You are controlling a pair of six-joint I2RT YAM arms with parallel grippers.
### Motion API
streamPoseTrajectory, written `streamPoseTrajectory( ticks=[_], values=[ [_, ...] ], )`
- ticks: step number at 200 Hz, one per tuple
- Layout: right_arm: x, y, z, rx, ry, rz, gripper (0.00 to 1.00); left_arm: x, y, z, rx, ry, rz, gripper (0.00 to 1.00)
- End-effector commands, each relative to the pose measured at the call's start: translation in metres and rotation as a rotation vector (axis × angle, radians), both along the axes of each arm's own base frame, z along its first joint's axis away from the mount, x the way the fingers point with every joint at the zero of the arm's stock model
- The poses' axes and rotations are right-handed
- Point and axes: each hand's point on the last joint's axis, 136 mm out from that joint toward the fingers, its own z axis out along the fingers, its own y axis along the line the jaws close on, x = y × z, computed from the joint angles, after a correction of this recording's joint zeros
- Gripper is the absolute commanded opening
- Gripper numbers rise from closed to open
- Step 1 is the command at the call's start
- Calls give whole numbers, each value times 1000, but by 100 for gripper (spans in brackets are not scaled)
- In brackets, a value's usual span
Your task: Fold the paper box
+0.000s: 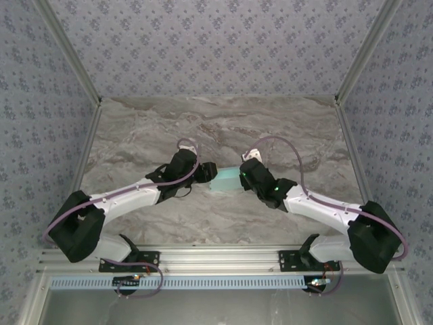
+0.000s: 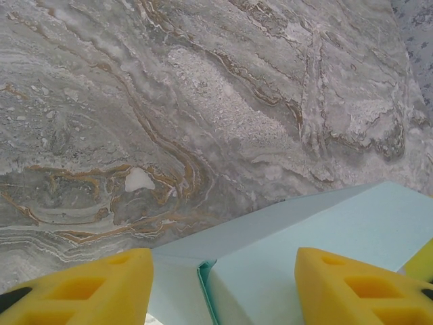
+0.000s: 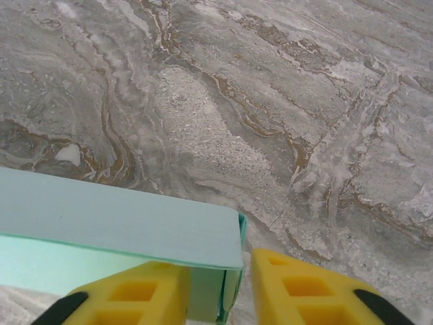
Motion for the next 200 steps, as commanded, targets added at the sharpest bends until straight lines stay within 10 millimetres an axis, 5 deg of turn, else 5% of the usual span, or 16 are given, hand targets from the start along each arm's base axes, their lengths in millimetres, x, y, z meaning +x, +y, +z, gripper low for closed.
streamPoseTrajectory(
  ticks=[1, 65, 106, 161, 200],
  values=[
    [0, 1, 22, 13, -10, 19, 37, -23, 18, -49, 180, 122, -31, 57],
    [-5, 0, 56, 47, -20, 58, 54, -24, 17, -50, 188, 120, -35, 57],
    [9, -1, 72, 145, 24, 74, 57, -25, 18, -48, 190, 114, -34, 57],
    [37, -12, 57, 267, 142, 56, 57, -24, 16, -46, 189, 107, -35, 57],
    [38, -15, 31, 311, 239, 56, 57, -23, 15, -44, 192, 100, -35, 57]
  ],
)
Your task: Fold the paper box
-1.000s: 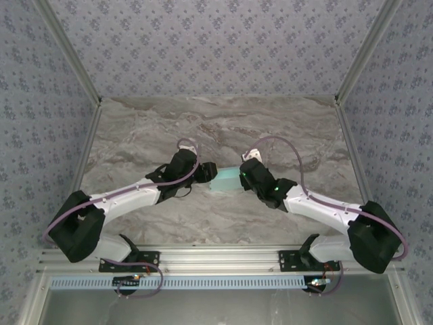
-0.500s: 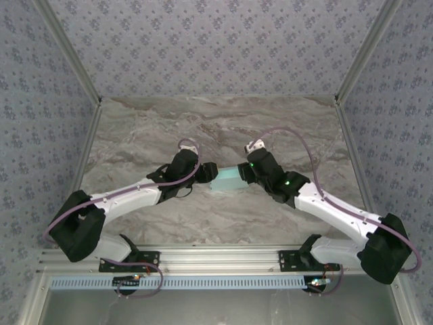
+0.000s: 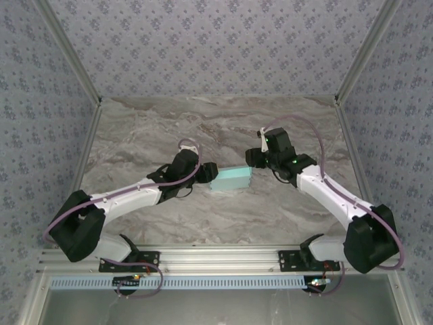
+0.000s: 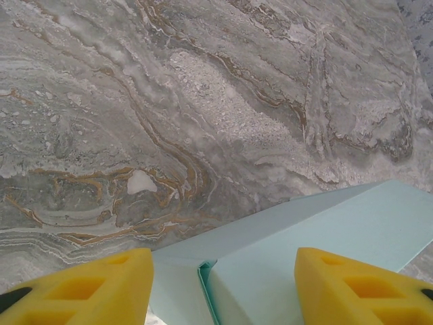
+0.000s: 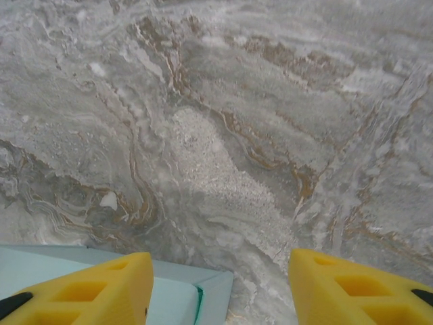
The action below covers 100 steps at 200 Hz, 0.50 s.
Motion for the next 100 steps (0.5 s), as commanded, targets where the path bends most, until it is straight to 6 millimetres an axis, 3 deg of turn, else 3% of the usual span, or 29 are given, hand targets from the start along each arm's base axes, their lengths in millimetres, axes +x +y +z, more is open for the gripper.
streamPoseTrajectory(
  ticks=[1, 100],
  values=[
    [-7, 10, -7, 68, 65, 46, 57, -23, 17, -45, 168, 114, -37, 57],
    [-29, 1, -56, 90, 179, 18, 54, -20, 16, -44, 166, 106, -30, 57]
  ],
)
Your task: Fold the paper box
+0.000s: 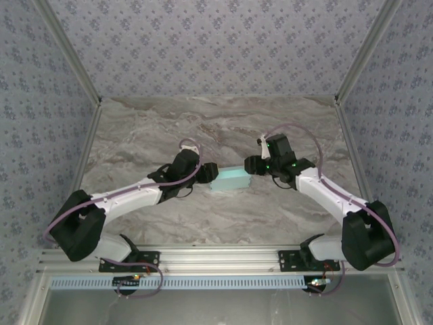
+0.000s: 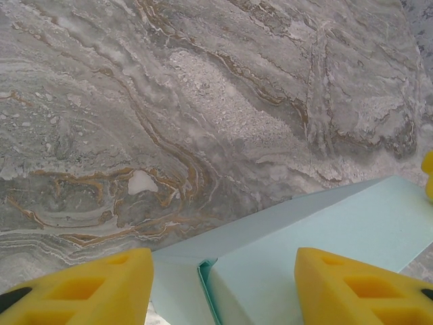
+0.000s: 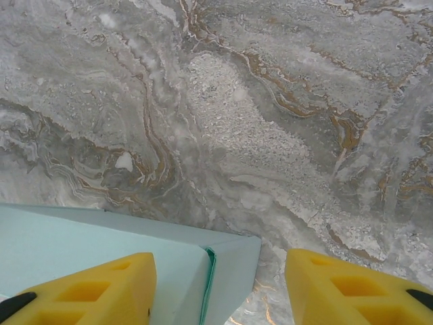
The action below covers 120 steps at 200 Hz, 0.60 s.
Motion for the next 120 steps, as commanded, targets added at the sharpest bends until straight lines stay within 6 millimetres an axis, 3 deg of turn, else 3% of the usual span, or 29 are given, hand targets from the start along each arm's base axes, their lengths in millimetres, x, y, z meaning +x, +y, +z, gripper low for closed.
streamPoseTrajectory(
  ticks=[1, 58, 120],
  values=[
    [-12, -6, -20, -5, 64, -13, 54, -20, 17, -43, 153, 109, -21, 57],
    [-28, -14, -43, -16, 114, -28, 52, -22, 20, -47, 156, 120, -16, 57],
    [-47, -22, -75, -30, 183, -45, 49, -34, 25, -69, 162, 172, -9, 56]
  ],
)
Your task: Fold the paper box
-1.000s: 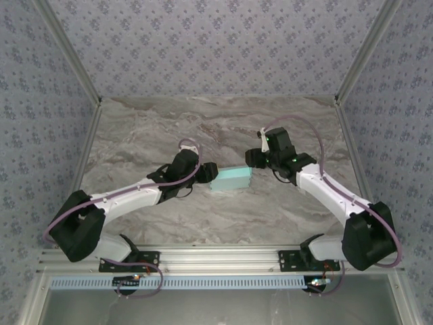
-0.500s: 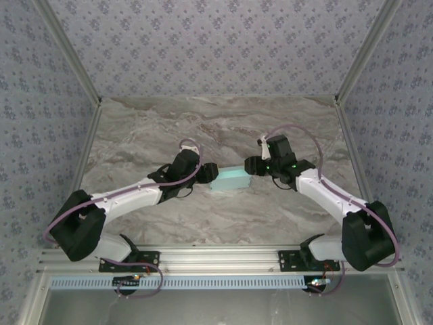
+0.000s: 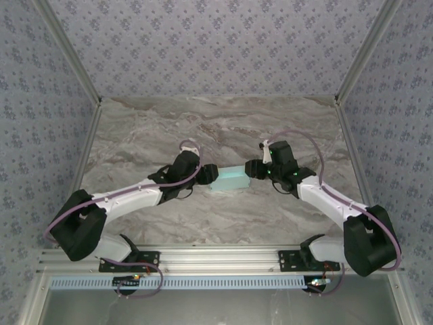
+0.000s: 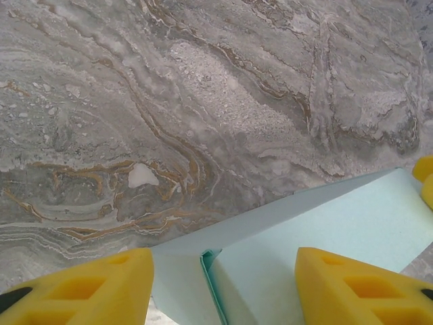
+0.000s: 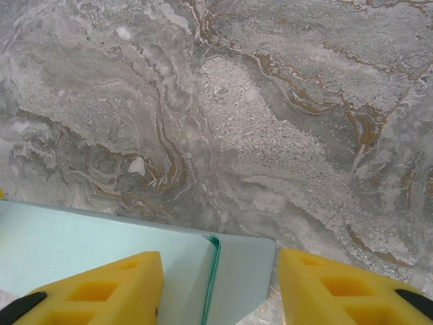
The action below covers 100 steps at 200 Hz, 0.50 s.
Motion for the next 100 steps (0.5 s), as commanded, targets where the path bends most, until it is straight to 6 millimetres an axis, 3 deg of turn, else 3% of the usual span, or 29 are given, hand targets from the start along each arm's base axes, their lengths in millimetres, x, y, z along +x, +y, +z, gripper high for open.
streamPoseTrajectory(
  ticks=[1, 100],
  values=[
    [-40, -23, -64, -108, 218, -21, 49, -31, 24, -63, 164, 164, -11, 56],
    [-65, -27, -100, -96, 296, -34, 44, -46, 16, -89, 105, 227, 10, 52]
  ],
)
